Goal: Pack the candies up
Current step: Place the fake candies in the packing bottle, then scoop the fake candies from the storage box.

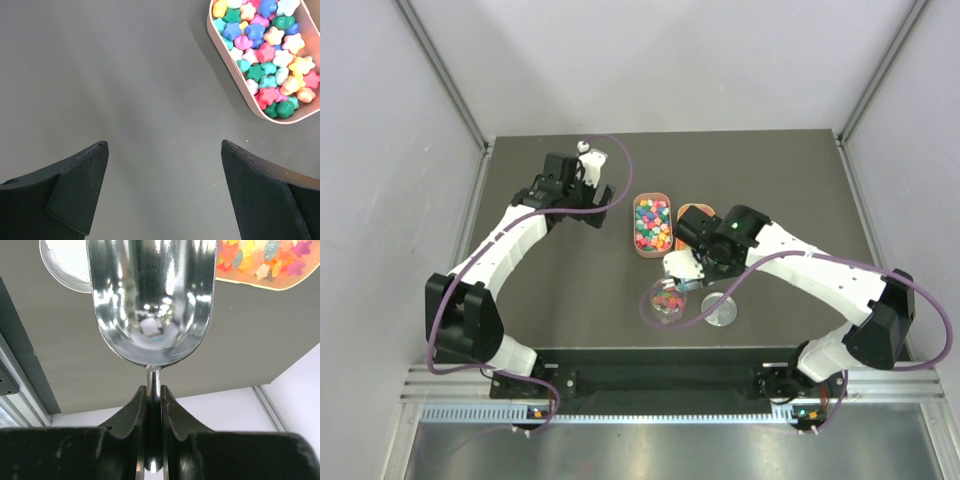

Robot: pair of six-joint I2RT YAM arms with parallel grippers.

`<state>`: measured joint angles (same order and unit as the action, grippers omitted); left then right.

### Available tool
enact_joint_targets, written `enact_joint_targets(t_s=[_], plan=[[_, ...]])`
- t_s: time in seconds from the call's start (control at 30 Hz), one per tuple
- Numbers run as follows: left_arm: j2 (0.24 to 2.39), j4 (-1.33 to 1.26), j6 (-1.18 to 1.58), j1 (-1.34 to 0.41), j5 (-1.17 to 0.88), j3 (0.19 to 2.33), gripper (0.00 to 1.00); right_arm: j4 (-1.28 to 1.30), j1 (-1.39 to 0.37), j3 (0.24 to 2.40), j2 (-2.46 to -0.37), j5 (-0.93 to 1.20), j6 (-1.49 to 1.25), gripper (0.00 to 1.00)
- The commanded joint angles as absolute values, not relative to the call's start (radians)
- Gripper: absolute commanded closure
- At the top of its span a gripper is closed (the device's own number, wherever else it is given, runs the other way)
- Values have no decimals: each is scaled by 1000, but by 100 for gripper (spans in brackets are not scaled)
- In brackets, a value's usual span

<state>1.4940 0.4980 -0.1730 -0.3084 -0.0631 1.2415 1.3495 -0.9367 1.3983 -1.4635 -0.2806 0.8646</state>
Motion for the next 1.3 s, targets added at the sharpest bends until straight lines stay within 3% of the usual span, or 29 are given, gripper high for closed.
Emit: enact_joint_targets(t_s=[0.0,0.4,0.67,0.9,1.27], plan=[[1439,449,-163,-301,-71,1238,1,1468,-957,1457,-1465,-310,851,100],[1422,449,-150,-299,-81,1242,1,1384,-957,1511,-1444,-301,766,100],[1517,503,-144,-299,-144,1393,2,1149,-855,1581,-1522,-172,451,100],[1690,587,-198,-299,-95,1594,3,1212,-661,1885,-1755,26,172,100],[1692,500,-141,-298,-14,1506,3,1269,-592,1939,-1888,156,-219,100]])
